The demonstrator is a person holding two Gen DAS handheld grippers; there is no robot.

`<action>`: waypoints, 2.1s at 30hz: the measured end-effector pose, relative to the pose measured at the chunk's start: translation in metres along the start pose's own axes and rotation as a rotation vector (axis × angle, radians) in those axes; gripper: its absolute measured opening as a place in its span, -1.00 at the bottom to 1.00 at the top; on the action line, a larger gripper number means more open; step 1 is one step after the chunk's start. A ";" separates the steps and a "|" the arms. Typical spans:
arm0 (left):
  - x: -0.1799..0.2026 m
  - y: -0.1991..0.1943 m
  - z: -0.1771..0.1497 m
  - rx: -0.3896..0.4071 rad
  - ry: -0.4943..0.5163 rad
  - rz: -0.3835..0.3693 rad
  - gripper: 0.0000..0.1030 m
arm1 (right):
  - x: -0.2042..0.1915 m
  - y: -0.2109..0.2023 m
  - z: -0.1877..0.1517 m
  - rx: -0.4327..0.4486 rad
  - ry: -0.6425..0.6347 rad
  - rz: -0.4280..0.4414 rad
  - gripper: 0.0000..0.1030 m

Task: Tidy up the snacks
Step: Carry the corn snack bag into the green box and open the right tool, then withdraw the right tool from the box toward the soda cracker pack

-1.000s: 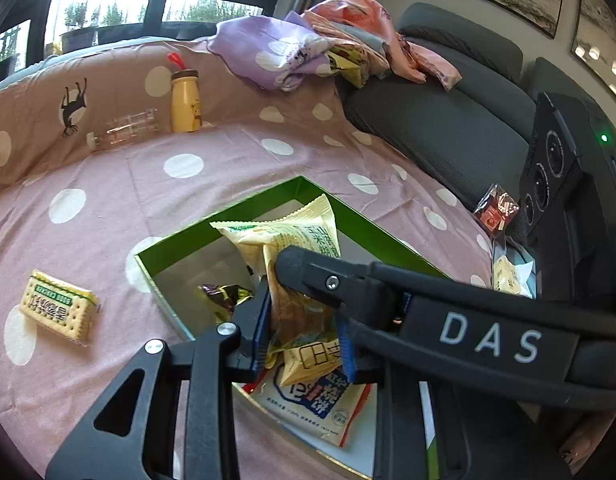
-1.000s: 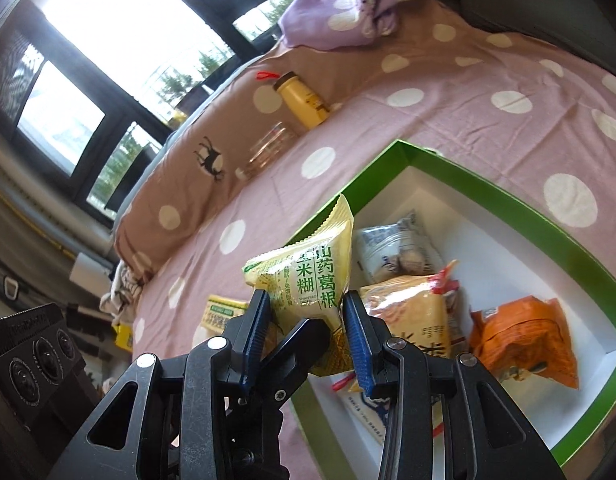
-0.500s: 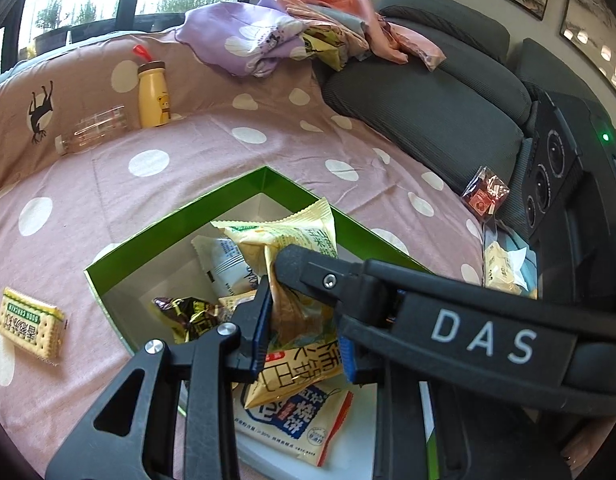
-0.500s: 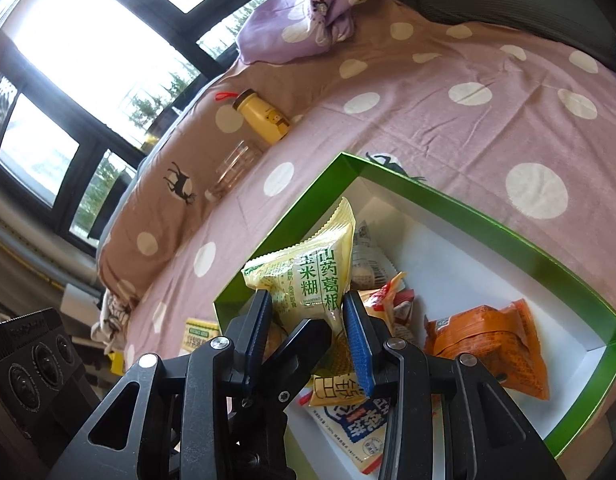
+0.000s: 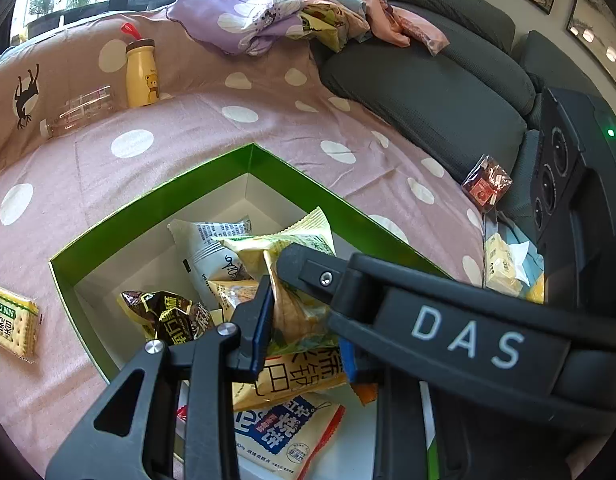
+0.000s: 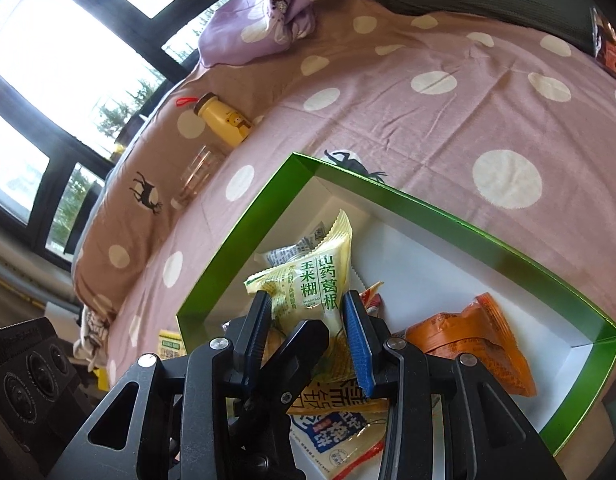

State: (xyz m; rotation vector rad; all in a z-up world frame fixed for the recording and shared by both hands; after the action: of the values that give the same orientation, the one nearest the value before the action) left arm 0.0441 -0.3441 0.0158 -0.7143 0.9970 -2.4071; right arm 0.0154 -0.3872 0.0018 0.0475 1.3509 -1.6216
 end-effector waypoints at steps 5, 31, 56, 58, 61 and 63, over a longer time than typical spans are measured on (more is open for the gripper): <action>-0.001 0.005 -0.001 -0.010 -0.009 0.007 -0.47 | 0.005 0.004 0.001 -0.010 0.016 -0.012 -0.21; -0.044 -0.096 -0.031 0.164 -0.114 0.124 0.31 | -0.029 -0.017 0.008 0.128 -0.083 -0.009 0.53; -0.209 -0.191 -0.137 0.196 -0.541 0.525 0.71 | -0.121 0.022 -0.058 0.062 -0.446 -0.073 0.67; -0.219 -0.196 -0.143 0.189 -0.577 0.542 0.71 | -0.129 0.028 -0.068 0.031 -0.476 -0.057 0.68; -0.231 -0.202 -0.154 0.163 -0.625 0.555 0.71 | -0.146 0.037 -0.085 -0.035 -0.519 0.002 0.84; -0.235 -0.204 -0.160 0.154 -0.654 0.528 0.71 | -0.158 0.044 -0.095 -0.073 -0.559 0.019 0.87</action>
State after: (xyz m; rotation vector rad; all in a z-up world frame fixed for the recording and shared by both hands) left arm 0.0889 0.0027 0.0012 -0.9503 0.6133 -1.6077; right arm 0.0767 -0.2090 0.0245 -0.4074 0.9673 -1.4240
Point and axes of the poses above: each gripper's, at about its wrist camera, not at the fingertips, and y roughly the way its jaws point, x to its right, z to its top, the point moved 10 cm from there along y, roughly the way its jaws point, and after that the axes turned 5 degrees about -x, right-handed, at the moved point
